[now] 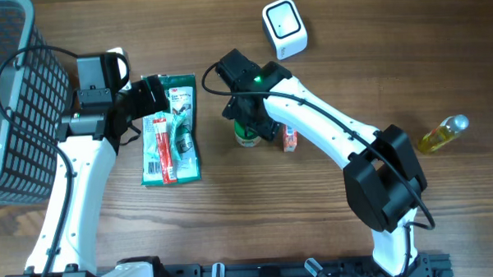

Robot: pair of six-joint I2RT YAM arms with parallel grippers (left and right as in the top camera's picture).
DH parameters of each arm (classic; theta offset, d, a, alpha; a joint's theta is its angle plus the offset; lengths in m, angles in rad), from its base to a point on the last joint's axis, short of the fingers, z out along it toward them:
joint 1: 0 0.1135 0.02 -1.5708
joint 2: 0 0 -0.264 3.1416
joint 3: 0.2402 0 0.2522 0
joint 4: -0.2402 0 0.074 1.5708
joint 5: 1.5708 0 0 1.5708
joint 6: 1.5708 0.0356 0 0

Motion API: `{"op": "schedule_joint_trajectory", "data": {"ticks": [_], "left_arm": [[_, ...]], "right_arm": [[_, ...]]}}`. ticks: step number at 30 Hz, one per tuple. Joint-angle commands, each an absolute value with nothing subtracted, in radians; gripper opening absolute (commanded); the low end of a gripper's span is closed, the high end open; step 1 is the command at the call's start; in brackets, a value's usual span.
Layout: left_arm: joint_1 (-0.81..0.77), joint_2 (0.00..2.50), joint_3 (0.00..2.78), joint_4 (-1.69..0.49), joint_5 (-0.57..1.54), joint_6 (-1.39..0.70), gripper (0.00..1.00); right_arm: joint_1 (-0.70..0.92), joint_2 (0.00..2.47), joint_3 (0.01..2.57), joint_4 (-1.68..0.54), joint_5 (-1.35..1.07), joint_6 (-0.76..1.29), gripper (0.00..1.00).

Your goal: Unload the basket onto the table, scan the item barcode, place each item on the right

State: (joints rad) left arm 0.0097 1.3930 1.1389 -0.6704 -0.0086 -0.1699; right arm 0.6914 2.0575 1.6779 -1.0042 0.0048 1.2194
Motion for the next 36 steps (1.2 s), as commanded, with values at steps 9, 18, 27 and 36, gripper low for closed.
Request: {"op": "schedule_joint_trajectory", "data": {"ticks": [9,18,27,36], "left_arm": [[0.015,1.382,1.15,-0.667,0.0,-0.165,1.0],[0.015,1.382,1.15,-0.667,0.0,-0.165,1.0],[0.015,1.382,1.15,-0.667,0.0,-0.165,1.0],[0.015,1.382,1.15,-0.667,0.0,-0.165,1.0]], "right_arm": [[0.699,2.078,1.676,-1.028,0.015,1.147,0.69],[0.699,2.078,1.676,-0.978,0.034,0.543,0.69],[0.699,2.078,1.676,-0.944,0.027,0.323,1.0],[0.701,2.078,1.676,-1.03,-0.024,0.868,0.99]]}}
